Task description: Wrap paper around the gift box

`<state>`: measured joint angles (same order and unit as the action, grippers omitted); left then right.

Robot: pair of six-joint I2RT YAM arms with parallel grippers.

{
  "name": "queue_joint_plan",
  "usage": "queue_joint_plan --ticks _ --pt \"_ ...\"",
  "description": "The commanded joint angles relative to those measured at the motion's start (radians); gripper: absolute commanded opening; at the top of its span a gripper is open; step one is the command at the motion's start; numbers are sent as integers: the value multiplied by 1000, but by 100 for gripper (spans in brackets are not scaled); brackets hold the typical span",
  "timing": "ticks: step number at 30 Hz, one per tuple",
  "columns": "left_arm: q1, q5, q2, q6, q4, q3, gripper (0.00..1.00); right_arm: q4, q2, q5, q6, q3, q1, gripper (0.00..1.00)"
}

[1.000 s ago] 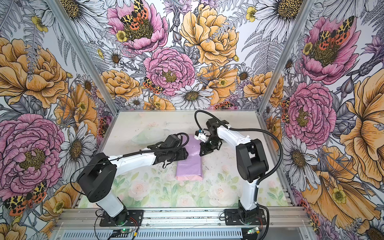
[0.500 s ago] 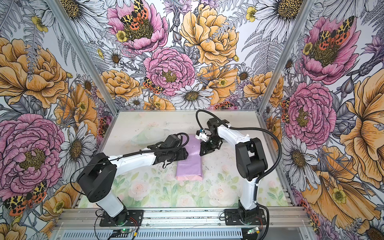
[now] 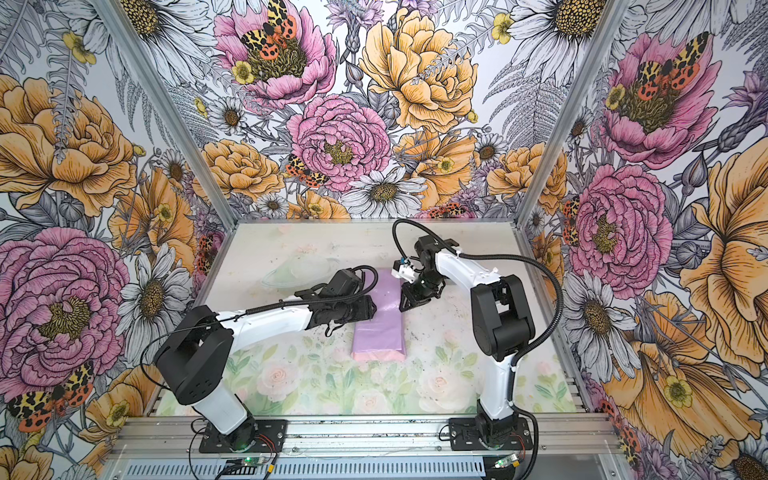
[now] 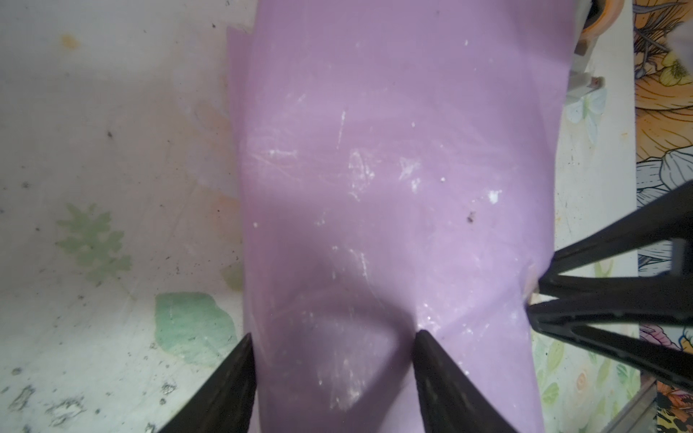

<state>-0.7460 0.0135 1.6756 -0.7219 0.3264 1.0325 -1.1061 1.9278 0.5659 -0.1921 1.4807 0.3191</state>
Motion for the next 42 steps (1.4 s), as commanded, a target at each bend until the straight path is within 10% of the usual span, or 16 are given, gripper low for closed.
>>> queue_joint_plan --ticks 1,42 --pt "6 -37 20 28 51 9 66 28 10 -32 5 9 -9 26" --pt "4 -35 27 29 56 17 65 171 -33 56 67 -128 -14 23"
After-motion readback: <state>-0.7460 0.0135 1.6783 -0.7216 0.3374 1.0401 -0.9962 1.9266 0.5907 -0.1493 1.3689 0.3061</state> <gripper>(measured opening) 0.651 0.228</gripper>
